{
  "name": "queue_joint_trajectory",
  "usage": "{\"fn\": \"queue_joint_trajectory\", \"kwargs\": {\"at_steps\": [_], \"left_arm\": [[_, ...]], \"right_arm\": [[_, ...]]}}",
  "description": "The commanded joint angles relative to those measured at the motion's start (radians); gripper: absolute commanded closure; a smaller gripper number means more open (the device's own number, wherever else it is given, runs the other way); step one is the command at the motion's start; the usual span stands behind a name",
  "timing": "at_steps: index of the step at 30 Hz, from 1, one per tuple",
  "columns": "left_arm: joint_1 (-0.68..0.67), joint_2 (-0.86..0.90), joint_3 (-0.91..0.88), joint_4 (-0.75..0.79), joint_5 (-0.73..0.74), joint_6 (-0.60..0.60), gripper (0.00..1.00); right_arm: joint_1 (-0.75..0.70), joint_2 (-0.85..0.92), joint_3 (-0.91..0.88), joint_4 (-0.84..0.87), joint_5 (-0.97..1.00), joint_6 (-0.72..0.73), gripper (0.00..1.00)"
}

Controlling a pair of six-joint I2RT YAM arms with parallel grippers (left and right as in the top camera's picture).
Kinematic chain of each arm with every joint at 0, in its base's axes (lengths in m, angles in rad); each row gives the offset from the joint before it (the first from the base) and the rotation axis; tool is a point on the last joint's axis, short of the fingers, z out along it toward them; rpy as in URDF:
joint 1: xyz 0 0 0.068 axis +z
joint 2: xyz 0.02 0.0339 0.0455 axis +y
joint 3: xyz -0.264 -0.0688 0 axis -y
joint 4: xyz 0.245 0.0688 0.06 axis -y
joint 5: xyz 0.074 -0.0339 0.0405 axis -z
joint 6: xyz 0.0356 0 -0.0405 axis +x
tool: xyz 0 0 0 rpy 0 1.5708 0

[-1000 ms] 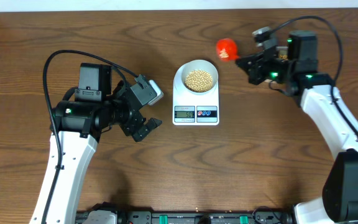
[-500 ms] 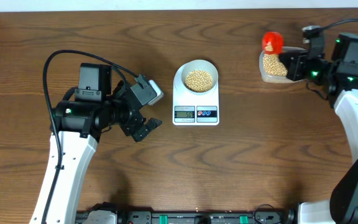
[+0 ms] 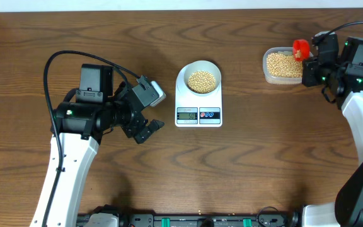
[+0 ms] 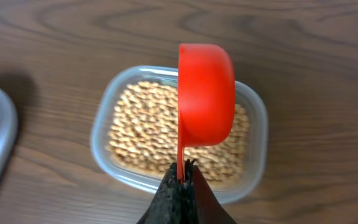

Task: Scoop item into bowl and weigh 50g on scale
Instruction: 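Carry the red scoop with the right gripper back toward the bean tub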

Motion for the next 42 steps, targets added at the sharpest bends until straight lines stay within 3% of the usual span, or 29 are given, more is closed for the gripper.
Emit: {"fn": "queue_joint_trajectory", "kwargs": {"at_steps": [1,11,22,34,42], "left_arm": [[0.005,-0.014,0.016,-0.003,-0.002,-0.005,0.02],[0.005,-0.014,0.016,-0.003,-0.002,-0.005,0.02],[0.005,-0.014,0.016,-0.003,-0.002,-0.005,0.02],[0.005,-0.013,0.016,-0.003,-0.002,-0.005,0.02],[0.005,-0.014,0.016,-0.003,-0.002,-0.005,0.02]], "right_arm": [[0.031,-0.018,-0.003,-0.004,0.130,-0.089,0.99],[0.137,-0.018,-0.003,-0.010,0.422,-0.208,0.99],[0.156,-0.078,-0.003,-0.003,0.433,-0.165,0.99],[0.134,-0.230,-0.003,-0.005,0.187,0.122,0.99],[0.118,-0.233,-0.003,0.005,0.022,0.208,0.99]]}}
